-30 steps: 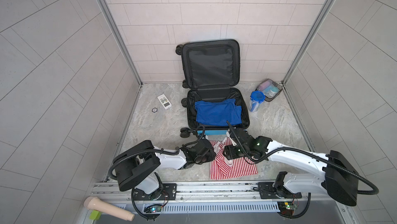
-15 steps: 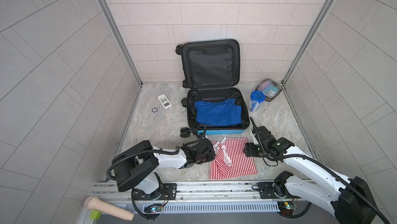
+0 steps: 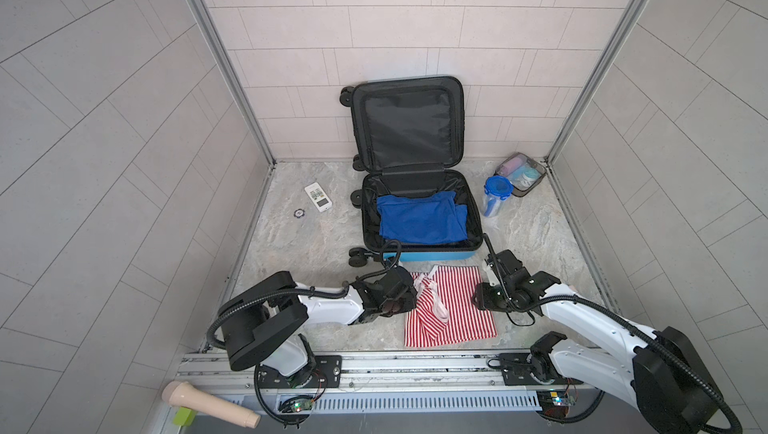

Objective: Pack the luggage
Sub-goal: 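Lift the striped cloth with both grippers and carry it over the suitcase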

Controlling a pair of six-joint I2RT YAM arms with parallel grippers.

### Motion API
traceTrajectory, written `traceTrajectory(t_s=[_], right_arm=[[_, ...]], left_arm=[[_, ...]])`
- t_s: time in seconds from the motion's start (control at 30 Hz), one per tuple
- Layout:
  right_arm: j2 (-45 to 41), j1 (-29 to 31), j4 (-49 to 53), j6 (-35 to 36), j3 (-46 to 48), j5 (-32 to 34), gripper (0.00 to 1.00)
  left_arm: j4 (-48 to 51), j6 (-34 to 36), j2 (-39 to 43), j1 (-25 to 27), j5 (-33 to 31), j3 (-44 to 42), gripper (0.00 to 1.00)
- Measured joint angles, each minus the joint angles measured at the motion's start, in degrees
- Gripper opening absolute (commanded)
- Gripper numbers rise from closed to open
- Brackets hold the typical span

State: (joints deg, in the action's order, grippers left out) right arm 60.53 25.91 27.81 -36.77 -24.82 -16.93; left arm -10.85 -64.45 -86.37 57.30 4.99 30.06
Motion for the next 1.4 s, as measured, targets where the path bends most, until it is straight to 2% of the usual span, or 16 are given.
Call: traceTrajectory(t_s=[0.27,0.37,0.67,0.93,1.1,1.2,1.4], right_arm=[[-0.13,-0.07,-0.81,-2.34,0.46,-3.1,0.09],[-1.27,-0.02,0.04,-3.48,-0.26,-4.83,0.0],[-6.34,2.6,5.86,-4.66,-10.47,-8.28,0.0],[-9.18,3.08,11.04,-4.81,-22.45,-11.04,0.0],[-8.59,3.08,11.26,-4.61,-30.67,-10.86,0.0],[-5.51,3.08,10.93,-3.87,-36.22,-10.38,0.0],[6.25,2.8,8.83,-2.21,-47.5,-8.24,0.0]], left_arm=[[4.46,1.33,0.04,0.0,-0.46,2.4,0.0],[7.56,2.16,0.92,0.02,-0.9,4.07,0.0],[20.96,6.1,10.21,1.36,-3.41,11.43,0.0],[35.28,10.6,18.6,2.58,-6.25,22.32,0.0],[40.41,15.12,22.29,2.4,-11.89,30.4,0.0],[42.51,18.78,21.73,0.22,-13.46,36.11,0.0],[44.81,26.43,14.16,-9.31,-12.52,48.92,0.0]])
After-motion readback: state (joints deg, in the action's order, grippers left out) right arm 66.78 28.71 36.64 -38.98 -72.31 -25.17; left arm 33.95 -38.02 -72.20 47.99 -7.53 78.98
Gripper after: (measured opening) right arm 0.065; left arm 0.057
